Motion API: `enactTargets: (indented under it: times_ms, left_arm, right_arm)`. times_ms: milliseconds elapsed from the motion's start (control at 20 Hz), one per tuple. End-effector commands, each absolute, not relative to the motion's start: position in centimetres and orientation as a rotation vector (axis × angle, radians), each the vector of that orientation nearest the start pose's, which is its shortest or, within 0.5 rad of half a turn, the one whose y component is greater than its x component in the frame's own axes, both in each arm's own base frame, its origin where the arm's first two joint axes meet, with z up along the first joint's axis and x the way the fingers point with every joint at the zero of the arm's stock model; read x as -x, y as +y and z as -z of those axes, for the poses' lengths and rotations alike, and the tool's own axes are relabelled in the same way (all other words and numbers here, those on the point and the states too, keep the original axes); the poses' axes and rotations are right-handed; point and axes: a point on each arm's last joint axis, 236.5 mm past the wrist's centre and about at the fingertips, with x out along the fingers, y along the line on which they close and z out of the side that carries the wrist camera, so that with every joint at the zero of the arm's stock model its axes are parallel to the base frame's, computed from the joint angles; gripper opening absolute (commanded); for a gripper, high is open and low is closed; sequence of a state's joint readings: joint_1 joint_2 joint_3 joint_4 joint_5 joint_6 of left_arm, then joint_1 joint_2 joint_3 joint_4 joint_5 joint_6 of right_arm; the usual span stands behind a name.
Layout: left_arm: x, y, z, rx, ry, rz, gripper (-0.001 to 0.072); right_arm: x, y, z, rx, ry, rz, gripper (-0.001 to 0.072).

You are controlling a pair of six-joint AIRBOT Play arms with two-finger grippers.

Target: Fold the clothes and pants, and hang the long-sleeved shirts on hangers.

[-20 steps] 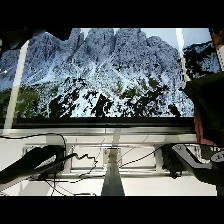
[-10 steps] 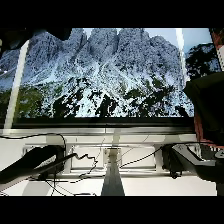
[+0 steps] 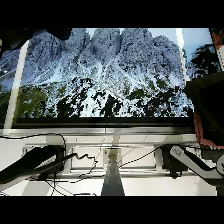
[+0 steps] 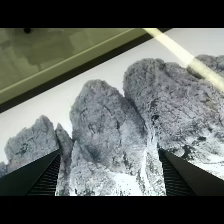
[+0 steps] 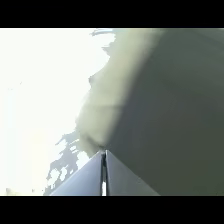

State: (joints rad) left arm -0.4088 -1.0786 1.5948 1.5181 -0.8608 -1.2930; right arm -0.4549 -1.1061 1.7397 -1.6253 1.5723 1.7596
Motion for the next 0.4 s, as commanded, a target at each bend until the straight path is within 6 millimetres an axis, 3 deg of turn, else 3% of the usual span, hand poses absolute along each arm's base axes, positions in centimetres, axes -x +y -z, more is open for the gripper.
enactTargets:
  times_ms: [0,100,350]
  left_arm:
    - [-40.6,-18.6,-33.2,-0.300,0.285,0.483,0.0702]
    - [-40.6,-18.6,-33.2,-0.300,0.285,0.483,0.0702]
    - [-40.6,-18.6,-33.2,-0.300,0.285,0.483,0.0703]
  right_arm:
    - [-33.5,-11.9,-26.2,-0.025,0.898,0.471,0.0009]
    - [-32.9,-11.6,-26.6,0.071,0.918,0.512,0.0011]
    - [-33.2,-8.4,-25.4,0.016,0.961,0.391,0.0012]
